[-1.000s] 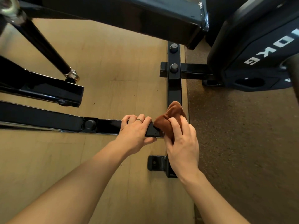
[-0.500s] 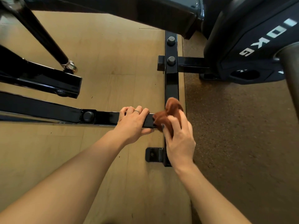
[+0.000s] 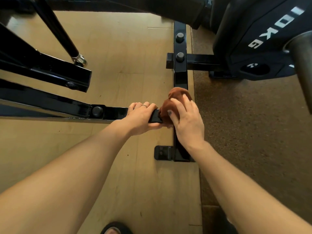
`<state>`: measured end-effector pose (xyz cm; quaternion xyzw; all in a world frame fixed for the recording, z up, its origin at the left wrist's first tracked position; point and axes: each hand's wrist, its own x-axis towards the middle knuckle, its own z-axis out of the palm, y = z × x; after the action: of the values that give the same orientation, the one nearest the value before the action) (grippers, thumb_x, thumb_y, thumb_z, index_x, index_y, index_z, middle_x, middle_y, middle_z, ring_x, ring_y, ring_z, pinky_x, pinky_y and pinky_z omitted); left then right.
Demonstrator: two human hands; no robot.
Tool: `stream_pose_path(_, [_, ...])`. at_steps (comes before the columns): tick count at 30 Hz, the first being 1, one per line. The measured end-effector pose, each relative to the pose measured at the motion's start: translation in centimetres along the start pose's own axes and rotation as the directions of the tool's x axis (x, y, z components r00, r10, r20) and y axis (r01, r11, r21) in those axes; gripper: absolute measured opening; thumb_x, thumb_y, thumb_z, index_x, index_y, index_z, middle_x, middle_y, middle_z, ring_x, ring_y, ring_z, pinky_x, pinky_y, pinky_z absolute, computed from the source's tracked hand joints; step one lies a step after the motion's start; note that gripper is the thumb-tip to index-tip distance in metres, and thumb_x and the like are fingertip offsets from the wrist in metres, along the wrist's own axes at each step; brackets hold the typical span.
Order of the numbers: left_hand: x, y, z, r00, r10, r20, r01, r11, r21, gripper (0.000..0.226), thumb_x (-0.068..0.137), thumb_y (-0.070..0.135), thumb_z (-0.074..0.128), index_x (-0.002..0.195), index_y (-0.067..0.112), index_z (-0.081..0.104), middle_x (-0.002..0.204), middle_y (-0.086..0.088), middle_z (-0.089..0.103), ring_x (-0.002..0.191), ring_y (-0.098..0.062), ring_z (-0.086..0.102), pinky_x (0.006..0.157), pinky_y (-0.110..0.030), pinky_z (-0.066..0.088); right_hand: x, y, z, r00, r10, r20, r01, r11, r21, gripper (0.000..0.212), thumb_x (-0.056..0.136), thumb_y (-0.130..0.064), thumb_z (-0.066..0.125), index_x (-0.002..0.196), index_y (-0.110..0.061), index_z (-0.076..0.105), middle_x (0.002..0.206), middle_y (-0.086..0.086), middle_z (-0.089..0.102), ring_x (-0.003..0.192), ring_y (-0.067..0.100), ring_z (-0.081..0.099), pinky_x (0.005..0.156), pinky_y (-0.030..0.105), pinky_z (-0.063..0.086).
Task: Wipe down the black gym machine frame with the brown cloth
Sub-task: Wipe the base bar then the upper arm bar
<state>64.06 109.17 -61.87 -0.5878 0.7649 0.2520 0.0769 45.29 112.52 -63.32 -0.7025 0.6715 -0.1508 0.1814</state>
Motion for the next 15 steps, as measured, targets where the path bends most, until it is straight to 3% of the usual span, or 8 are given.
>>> stream_pose_path(2, [-0.8, -0.3, -0.5, 0.998, 0.042, -0.044, -0.042, 0.999, -0.004, 0.075, 0.089, 0.064, 0.062, 0.148, 0.025, 0.037, 0.138, -0.003, 0.054, 0.132, -0.027, 0.045, 0.116, -0.040, 0.027, 1.0, -0.2, 0.1, 1.000, -0.005, -0.011, 0.004, 0.998, -0.065, 0.045, 0.106, -0.050, 0.041, 0.148, -0.037, 0.042, 0.162, 0.003, 0.037, 0.150, 0.033, 0.031, 0.118, 0.055, 0.037])
stream_pose_path(4, [-2.3, -1.5, -1.1, 0.994, 0.043, -0.105, -0.031, 0.994, 0.107, 0.085, 0.090, 0.057, 0.066, 0.155, 0.016, 0.030, 0.148, -0.007, 0.050, 0.139, -0.027, 0.042, 0.119, -0.039, 0.028, -1.0, -0.4, 0.5, 0.997, -0.064, -0.033, 0.059, 0.990, -0.130, 0.045, 0.106, -0.051, 0.040, 0.148, -0.037, 0.042, 0.160, 0.003, 0.040, 0.150, 0.032, 0.032, 0.121, 0.055, 0.032])
stream_pose_path(8, [-5.4, -6.1, -1.9, 0.987, -0.070, -0.141, 0.121, 0.912, 0.392, 0.070, 0.093, 0.049, 0.065, 0.148, 0.018, 0.036, 0.142, -0.006, 0.053, 0.132, -0.027, 0.045, 0.115, -0.038, 0.032, -4.2, -0.7, 0.8, 0.982, -0.182, 0.054, 0.189, 0.962, -0.195, 0.052, 0.105, -0.055, 0.028, 0.152, -0.037, 0.042, 0.160, 0.002, 0.042, 0.150, 0.031, 0.033, 0.125, 0.054, 0.023])
stream_pose_path(11, [-5.7, -7.6, -2.4, 0.981, -0.072, -0.180, 0.135, 0.921, 0.365, 0.053, 0.094, 0.038, 0.067, 0.140, 0.021, 0.046, 0.132, -0.004, 0.062, 0.121, -0.028, 0.056, 0.104, -0.037, 0.041, -1.8, -2.0, 0.7, 0.963, -0.250, 0.097, 0.266, 0.938, -0.223, 0.054, 0.105, -0.059, 0.025, 0.153, -0.038, 0.038, 0.162, 0.002, 0.039, 0.151, 0.032, 0.032, 0.126, 0.052, 0.020])
stream_pose_path(15, [-5.1, -7.9, -2.7, 0.988, -0.046, -0.150, 0.096, 0.931, 0.351, 0.056, 0.090, 0.036, 0.073, 0.139, 0.016, 0.052, 0.132, -0.006, 0.064, 0.121, -0.028, 0.058, 0.102, -0.036, 0.040, 0.9, -7.4, 3.8, 0.846, -0.492, 0.206, 0.531, 0.811, -0.245, 0.053, 0.101, -0.059, 0.041, 0.149, -0.038, 0.044, 0.157, 0.009, 0.045, 0.143, 0.036, 0.040, 0.121, 0.054, 0.025])
